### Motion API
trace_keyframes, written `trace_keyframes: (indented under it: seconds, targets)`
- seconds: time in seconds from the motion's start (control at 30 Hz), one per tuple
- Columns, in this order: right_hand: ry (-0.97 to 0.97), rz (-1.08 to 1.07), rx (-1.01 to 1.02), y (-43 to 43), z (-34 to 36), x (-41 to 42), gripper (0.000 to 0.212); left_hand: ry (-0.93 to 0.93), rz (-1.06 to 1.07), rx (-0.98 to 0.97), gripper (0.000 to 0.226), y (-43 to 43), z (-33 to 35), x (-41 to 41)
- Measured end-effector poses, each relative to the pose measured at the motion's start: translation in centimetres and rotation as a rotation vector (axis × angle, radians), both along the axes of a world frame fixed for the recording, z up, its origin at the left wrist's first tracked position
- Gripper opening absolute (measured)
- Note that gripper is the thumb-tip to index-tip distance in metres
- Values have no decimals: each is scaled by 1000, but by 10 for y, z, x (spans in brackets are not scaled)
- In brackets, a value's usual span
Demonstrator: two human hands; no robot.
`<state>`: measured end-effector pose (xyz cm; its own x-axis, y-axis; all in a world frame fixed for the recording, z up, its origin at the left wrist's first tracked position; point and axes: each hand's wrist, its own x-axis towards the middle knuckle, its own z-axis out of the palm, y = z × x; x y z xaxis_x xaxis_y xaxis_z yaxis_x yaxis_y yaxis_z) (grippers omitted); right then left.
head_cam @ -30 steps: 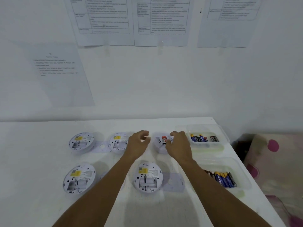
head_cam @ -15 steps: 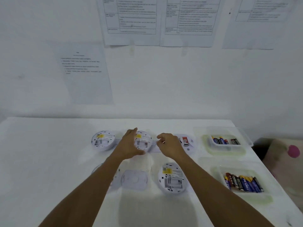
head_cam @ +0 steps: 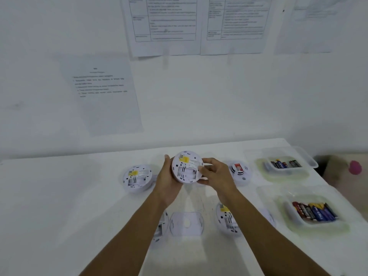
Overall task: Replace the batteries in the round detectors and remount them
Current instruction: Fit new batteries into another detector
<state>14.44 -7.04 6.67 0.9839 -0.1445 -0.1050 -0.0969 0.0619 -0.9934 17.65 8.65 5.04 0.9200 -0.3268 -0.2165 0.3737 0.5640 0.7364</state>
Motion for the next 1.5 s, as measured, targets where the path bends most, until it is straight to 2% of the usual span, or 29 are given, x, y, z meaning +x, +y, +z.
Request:
trace_keyframes:
  seconds: [0.13, 0.3, 0.43, 0.53, 0.77, 0.9, 0.97, 1.1, 1.2, 1.4, 1.5]
  targets:
    - [-86, -86, -196, -10, 7, -1, 21, 66, -7, -97, 58, -15, 4, 2]
    - [-145, -54, -405, -49, 21, 3, 18, 110, -67, -260, 55, -47, 12, 2]
    - [-142, -129, -429, -113, 37, 14, 13, 118, -84, -318, 54, -88, 22, 3]
    - [-135, -163, -599, -180, 44, 24, 10, 104, -102, -296, 57, -120, 25, 3]
    - [203, 107, -1096, -303, 34, 51, 19, 142, -96, -298, 57, -176, 27, 5]
    - [259, 338, -1279, -315, 22, 62, 41, 146, -101, -273, 54, -196, 24, 5]
    - [236, 394, -1303, -317, 19, 65, 43, 158, -91, -265, 53, -203, 23, 4]
    - [163, 408, -1274, -320, 16, 66, 29, 172, -59, -246, 53, -209, 20, 6]
    - [104, 400, -1234, -322, 14, 65, 28, 186, -56, -233, 54, -213, 15, 9]
    - [18, 310, -1037, -327, 1, 64, 19, 187, -39, -222, 53, -222, 13, 12]
    - [-20, 188, -893, -326, 9, 61, 13, 193, -42, -235, 53, -223, 12, 13]
